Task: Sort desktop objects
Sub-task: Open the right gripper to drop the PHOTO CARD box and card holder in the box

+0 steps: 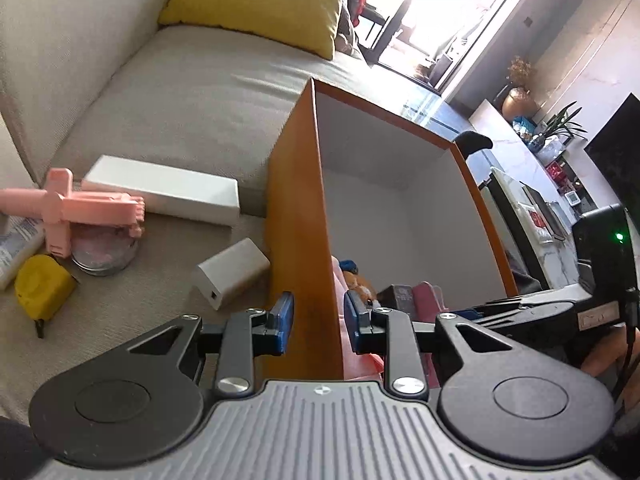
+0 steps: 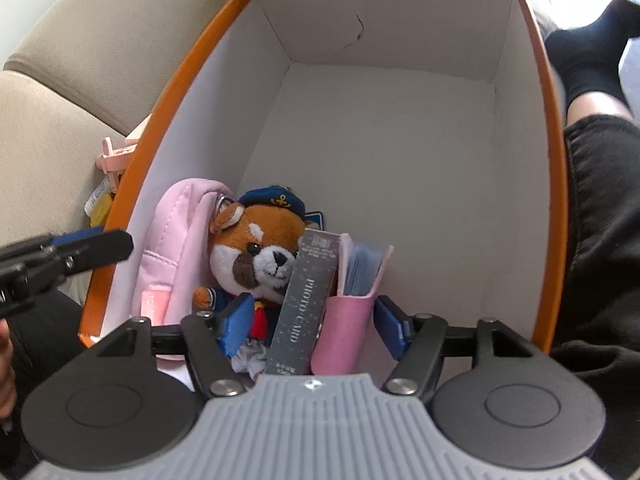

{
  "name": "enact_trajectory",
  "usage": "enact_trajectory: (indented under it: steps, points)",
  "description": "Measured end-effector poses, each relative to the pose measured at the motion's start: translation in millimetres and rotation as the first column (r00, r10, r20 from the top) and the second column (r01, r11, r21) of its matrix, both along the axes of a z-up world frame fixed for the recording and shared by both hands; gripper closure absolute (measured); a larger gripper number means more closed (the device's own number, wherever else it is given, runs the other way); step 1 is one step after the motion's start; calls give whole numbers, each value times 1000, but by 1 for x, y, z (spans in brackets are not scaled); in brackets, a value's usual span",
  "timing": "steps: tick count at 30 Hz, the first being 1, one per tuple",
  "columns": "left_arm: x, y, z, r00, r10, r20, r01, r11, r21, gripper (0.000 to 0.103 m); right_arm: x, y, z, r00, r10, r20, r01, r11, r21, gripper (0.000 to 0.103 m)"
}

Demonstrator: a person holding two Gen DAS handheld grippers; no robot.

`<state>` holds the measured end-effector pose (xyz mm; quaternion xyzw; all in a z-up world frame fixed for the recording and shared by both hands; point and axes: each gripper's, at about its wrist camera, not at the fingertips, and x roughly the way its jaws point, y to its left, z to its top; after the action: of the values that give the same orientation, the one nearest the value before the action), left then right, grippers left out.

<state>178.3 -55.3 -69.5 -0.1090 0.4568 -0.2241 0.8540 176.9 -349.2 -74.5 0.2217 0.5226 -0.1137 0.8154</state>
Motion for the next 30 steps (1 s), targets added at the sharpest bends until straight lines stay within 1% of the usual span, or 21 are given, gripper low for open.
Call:
enact_trajectory:
  steps: [5,6,9,14,15,16,17,18,19,20,22,26,28,30]
  points:
    - [-2,4,4,1000,15,7,-15,1000,1,73,-8,2,10,1000,1,15,-1,1000,-14,36]
    - [-2,4,4,1000,15,7,-15,1000,-2,73,-5,16,9,1000,2,19,-2,1000,-19,36]
    - [-4,6,5,1000,18,10,-18,1000,-4,73,-9,20,14,1000,10,24,-9,999,-39,36]
    - [-7,7,7,1000,19,19,-19,1000,-1,73,-10,21,17,1000,13,25,-11,998,-61,37]
    - [-8,8,7,1000,20,20,-20,1000,-1,73,-10,21,17,1000,10,24,-8,998,-66,39]
    - [-8,8,7,1000,20,20,-20,1000,-1,73,-8,19,16,1000,7,20,-5,998,-70,48]
    - [-8,8,7,1000,20,20,-20,1000,-1,73,-11,13,21,1000,-2,13,3,997,-80,54]
    - [-8,8,7,1000,20,19,-20,1000,-2,73,-7,13,25,1000,-7,10,8,996,-90,65]
    - [-9,8,8,1000,20,20,-20,1000,-2,73,-9,11,25,1000,-12,8,13,995,-99,74]
    - [-9,8,8,1000,21,20,-20,1000,-2,73,-11,10,24,1000,-17,5,17,994,-106,77]
    - [-10,8,8,1000,21,21,-21,1000,-2,73,-12,10,24,1000,-9,0,9,993,-117,78]
    - [-10,9,8,1000,23,20,-23,1000,-2,73,-7,26,27,1000,11,-27,-16,979,-203,80]
    - [-11,9,8,1000,23,21,-23,1000,-3,73,0,41,27,997,54,-60,-68,958,-279,80]
    - [-11,9,9,1000,23,20,-23,1000,-5,73,6,57,25,989,108,-104,-138,924,-357,80]
